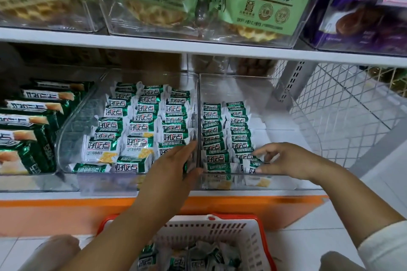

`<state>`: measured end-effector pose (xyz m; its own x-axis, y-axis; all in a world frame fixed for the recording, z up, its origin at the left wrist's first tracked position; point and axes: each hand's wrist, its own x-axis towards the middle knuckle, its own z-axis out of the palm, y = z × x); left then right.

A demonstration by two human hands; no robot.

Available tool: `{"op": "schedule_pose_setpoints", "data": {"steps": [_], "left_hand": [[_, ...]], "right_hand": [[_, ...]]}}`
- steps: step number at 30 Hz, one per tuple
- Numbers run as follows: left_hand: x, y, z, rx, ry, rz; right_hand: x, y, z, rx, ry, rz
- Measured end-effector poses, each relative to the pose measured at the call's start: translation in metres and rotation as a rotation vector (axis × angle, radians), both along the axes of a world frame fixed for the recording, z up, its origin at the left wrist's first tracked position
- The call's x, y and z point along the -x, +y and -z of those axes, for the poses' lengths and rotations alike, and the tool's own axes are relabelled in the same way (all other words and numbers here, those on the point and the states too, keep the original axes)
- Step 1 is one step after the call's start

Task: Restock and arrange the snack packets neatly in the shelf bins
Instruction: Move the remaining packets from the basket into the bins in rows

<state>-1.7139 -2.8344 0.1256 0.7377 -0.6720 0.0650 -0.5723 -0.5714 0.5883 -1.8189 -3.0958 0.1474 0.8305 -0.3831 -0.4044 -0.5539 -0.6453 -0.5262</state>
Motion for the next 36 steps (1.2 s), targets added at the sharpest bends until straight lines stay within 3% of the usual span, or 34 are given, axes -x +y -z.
{"op": "schedule_pose_setpoints", "data": {"steps": [20, 25, 28, 36], "left_hand": [[0.0, 0.001, 0.001, -0.003, 0.025, -0.004], [-0.001, 0.001, 0.002, 0.018, 0.028, 0.018], [-0.001, 0.003, 0.002, 0.035, 0.029, 0.036], [0.012, 0.035, 0.004, 0.27, -0.067, 0.061]], "right_hand": [[-0.025, 0.019, 0.004, -0.021, 0.107, -0.09], [-0.022, 0.014, 0.003, 0.12, 0.055, -0.092], [-0.024, 0.016, 0.008, 0.086, 0.146, -0.086], [-0.022, 0.019, 0.0, 0.09, 0.177, -0.067]]}}
